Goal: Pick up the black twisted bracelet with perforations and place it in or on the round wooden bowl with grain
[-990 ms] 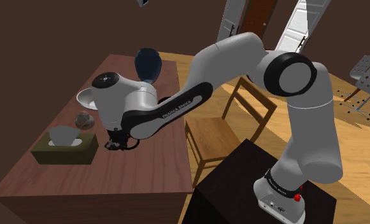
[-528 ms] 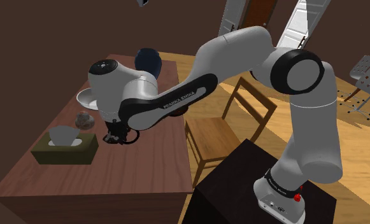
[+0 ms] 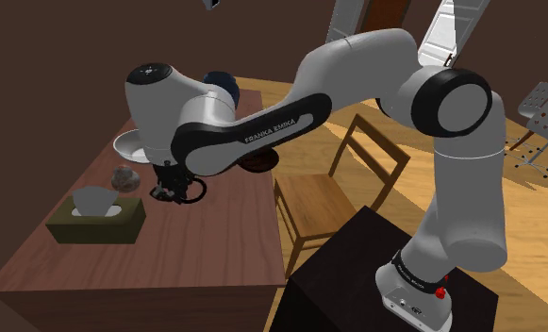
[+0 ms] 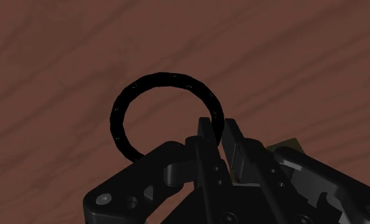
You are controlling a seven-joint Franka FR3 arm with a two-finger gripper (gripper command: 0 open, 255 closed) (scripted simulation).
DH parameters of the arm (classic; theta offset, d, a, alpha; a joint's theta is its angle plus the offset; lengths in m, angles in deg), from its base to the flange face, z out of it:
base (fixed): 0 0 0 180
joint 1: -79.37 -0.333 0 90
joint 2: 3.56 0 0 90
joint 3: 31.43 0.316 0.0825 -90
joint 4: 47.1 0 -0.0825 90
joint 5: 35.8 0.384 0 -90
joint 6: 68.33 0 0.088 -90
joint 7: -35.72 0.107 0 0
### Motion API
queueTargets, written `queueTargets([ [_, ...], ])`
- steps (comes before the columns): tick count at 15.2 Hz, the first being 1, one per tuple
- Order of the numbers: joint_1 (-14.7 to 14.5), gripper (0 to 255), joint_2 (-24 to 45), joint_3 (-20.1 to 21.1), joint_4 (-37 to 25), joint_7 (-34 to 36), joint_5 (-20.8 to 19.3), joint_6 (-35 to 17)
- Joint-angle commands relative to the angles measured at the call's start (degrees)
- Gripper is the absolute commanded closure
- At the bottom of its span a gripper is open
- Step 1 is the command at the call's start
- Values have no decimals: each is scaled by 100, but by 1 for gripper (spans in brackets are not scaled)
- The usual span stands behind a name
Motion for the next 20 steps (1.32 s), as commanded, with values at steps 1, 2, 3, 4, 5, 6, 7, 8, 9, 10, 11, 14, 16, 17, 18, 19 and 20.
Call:
queueTargets([
  [1,123,255,-119,-1,102,-125,53,-15],
  [2,251,255,-231,-9,263,-230,93,-95],
  [3,375,255,-339,-19,415,-340,133,-172],
  [4,496,255,-441,-32,558,-453,174,-245],
  [5,615,255,-539,-46,692,-569,214,-315],
  [6,733,255,-631,-62,817,-688,254,-382],
  [7,846,255,-719,-82,935,-809,294,-446],
  [8,957,255,-802,-104,1045,-934,333,-508],
  [9,1066,255,-880,-127,1146,-1060,372,-566],
  [10,1174,255,-952,-152,1241,-1187,410,-621],
  [11,1279,255,-1020,-179,1327,-1317,447,-674],
  [14,1583,255,-1194,-269,1544,-1714,552,-814],
  [16,1775,255,-1284,-339,1653,-1983,618,-895],
  [17,1869,255,-1321,-376,1696,-2119,649,-932],
  [18,1961,255,-1354,-413,1733,-2254,679,-965],
  [19,2051,255,-1381,-452,1763,-2391,708,-997],
  [20,2141,255,-1403,-491,1786,-2527,736,-1025],
])
